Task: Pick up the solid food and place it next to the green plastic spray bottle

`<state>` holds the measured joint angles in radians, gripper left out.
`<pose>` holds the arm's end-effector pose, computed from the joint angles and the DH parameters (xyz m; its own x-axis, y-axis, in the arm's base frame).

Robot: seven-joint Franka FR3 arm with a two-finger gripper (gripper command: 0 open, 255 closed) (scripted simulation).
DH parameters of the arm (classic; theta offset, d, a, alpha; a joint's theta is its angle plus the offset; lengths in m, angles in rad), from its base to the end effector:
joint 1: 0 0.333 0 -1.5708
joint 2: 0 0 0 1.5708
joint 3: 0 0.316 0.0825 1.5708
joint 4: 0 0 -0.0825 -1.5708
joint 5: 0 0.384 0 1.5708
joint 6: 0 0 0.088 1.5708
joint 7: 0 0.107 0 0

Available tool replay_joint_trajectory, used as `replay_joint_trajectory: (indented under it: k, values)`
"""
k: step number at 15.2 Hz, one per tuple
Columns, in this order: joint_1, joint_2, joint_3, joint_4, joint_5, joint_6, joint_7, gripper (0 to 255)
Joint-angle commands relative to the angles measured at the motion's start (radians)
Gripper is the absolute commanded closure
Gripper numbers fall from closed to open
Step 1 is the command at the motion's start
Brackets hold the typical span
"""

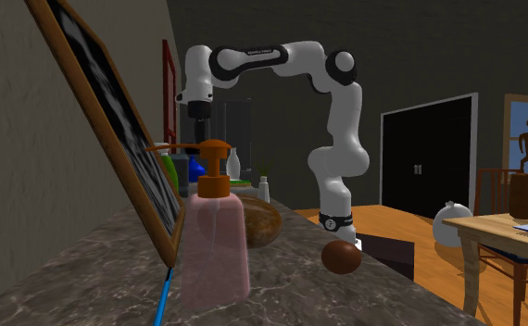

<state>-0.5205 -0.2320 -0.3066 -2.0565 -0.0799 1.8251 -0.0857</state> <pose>0.3199 -0.3721 0.5302 0.7564 -0.6540 -0.0098 -0.6540 -0.7565 0.0069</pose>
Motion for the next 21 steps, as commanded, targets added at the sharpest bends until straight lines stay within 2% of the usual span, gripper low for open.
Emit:
replay_joint_trajectory:
  k: [1, 21]
  values:
    - [0.0, 0.006, -0.001, -0.018, 0.001, 0.024, 0.0, 255]
    - [-0.003, 0.078, -0.019, -0.221, 0.013, 0.297, -0.011, 255]
